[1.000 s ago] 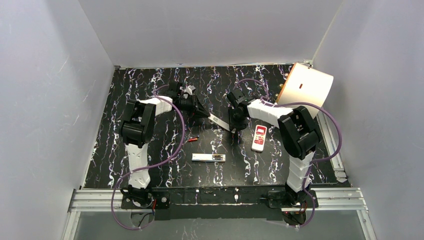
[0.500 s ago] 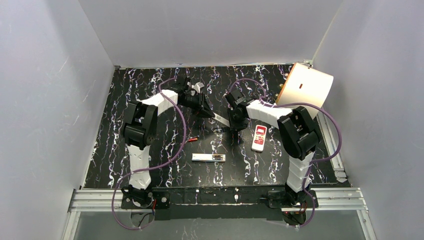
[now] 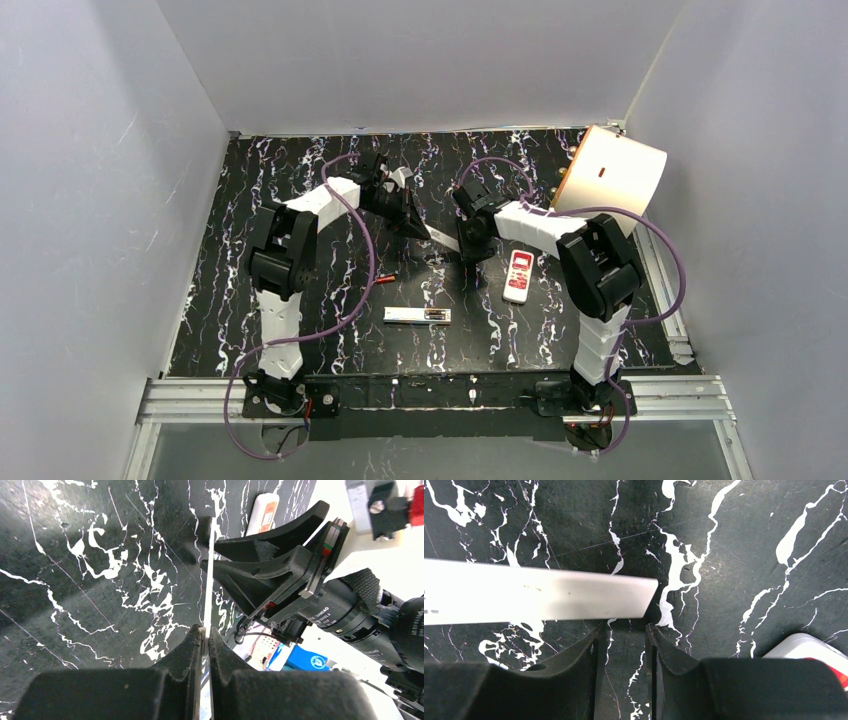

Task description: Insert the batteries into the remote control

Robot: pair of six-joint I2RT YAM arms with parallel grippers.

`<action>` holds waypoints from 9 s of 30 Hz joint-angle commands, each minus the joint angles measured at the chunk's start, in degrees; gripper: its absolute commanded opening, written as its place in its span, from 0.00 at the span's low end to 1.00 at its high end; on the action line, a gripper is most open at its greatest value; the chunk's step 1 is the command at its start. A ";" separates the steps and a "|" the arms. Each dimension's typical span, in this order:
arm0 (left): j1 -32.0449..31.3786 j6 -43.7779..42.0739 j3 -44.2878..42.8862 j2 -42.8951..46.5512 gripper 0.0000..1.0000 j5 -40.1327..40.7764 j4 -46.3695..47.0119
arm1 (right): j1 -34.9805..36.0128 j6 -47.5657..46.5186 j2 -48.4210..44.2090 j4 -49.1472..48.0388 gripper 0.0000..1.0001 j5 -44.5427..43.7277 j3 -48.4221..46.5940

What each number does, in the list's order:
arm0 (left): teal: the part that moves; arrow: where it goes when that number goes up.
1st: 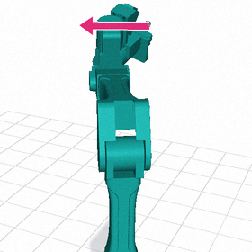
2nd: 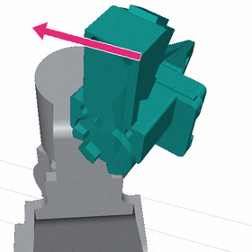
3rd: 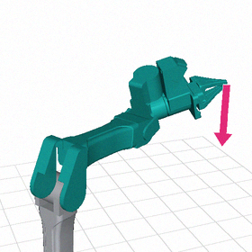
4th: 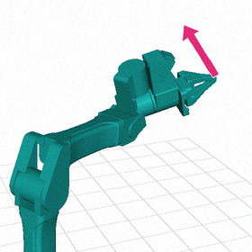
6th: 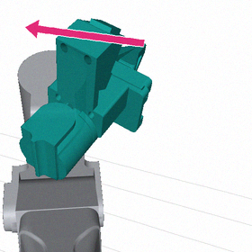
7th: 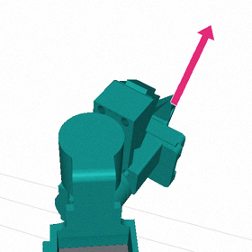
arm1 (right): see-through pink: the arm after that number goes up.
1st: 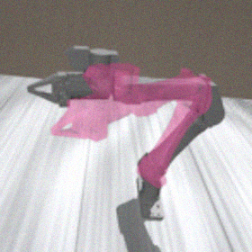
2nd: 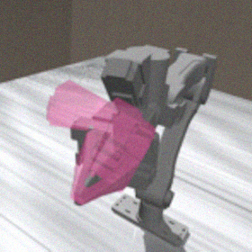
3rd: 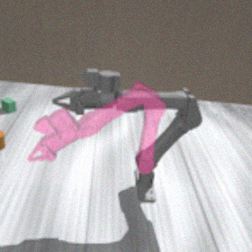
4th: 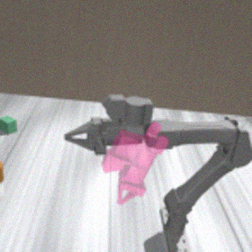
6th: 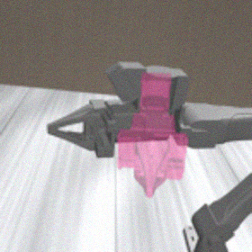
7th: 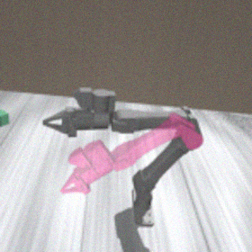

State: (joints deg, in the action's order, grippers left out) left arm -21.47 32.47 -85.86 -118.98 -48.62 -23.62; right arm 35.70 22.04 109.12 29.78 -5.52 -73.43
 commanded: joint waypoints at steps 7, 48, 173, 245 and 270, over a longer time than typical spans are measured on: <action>1.49 -6.23 -4.70 5.00 0.00 -2.36 -4.35 | -0.80 0.84 -6.28 -5.20 0.48 5.08 3.01; 9.69 19.28 6.19 28.20 0.00 -31.05 27.13 | -11.85 44.89 -41.93 -60.06 0.14 41.66 19.88; 2.69 -0.83 46.18 32.00 0.45 14.70 2.84 | 12.10 37.20 -29.58 -43.28 0.01 12.48 48.23; 0.37 -0.88 46.84 23.41 0.11 27.56 -2.77 | 10.24 24.10 -25.88 -22.84 0.03 13.06 36.75; 0.35 4.61 48.65 24.67 0.01 24.57 3.91 | 21.72 30.05 -18.10 -30.06 0.01 16.55 32.91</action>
State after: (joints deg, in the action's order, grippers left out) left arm -19.70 37.15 -39.18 -91.66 -40.36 -28.16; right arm 50.68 49.39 87.99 -4.12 -1.80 -41.12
